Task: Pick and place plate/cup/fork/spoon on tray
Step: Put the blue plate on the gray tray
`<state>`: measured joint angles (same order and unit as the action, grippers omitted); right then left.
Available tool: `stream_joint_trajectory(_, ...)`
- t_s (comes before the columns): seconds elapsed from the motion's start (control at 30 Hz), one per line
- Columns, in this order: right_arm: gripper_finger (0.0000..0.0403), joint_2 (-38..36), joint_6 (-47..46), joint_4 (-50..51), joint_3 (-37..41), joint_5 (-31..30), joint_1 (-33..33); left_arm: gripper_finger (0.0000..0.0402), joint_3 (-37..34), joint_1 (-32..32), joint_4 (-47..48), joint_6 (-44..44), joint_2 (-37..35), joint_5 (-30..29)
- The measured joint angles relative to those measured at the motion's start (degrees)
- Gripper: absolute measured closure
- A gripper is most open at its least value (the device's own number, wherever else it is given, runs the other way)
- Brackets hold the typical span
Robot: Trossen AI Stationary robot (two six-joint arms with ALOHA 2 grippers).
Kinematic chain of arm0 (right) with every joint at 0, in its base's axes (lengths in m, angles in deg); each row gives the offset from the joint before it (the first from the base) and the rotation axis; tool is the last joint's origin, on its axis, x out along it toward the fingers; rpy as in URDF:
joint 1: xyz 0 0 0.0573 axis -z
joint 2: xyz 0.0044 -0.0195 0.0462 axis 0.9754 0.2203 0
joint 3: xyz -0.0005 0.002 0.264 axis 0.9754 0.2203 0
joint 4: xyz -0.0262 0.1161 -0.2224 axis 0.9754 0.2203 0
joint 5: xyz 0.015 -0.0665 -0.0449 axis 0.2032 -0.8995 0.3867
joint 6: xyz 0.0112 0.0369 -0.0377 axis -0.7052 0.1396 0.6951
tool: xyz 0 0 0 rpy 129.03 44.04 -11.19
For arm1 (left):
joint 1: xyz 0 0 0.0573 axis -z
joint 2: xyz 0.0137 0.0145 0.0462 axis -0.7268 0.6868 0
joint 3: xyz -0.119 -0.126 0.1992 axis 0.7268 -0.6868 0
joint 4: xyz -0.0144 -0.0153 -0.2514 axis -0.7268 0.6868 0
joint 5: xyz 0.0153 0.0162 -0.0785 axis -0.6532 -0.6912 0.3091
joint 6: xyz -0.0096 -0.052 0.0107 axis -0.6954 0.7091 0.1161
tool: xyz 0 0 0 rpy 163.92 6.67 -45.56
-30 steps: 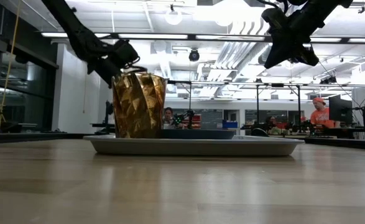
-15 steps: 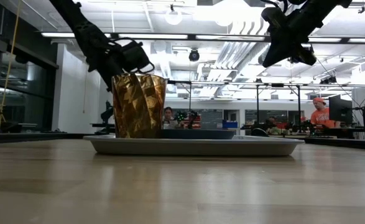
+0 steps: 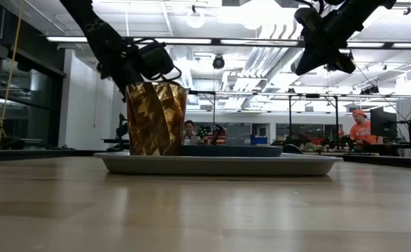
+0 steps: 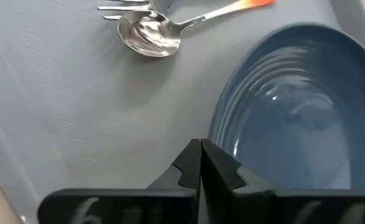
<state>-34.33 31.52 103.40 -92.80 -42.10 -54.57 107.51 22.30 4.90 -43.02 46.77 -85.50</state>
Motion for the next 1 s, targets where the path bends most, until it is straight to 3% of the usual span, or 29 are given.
stream_joint_trajectory(0.27, 0.0403, 0.0, 0.01, -0.02, 0.0, 0.24, 0.0, 0.0401, 0.09, -5.9, -2.42, -2.51, -2.66, -3.08)
stream_joint_trajectory(0.5, 0.0403, 0.0, 0.01, -0.09, 0.0, 0.2, 0.0, 0.0401, 0.44, -12.65, -3.3, -4.45, -0.77, 2.33)
stream_joint_trajectory(0.73, 0.0403, 0.0, 0.0, -0.17, 0.0, -0.02, 0.0, 0.0401, 2.21, -10.55, -4.27, -3.52, 2.61, 2.95)
stream_joint_trajectory(1.0, 0.0403, 0.0, 0.0, -0.24, 0.0, -0.04, 0.0, 0.0401, 2.67, -7.93, -4.76, -3.54, 2.89, -5.73)
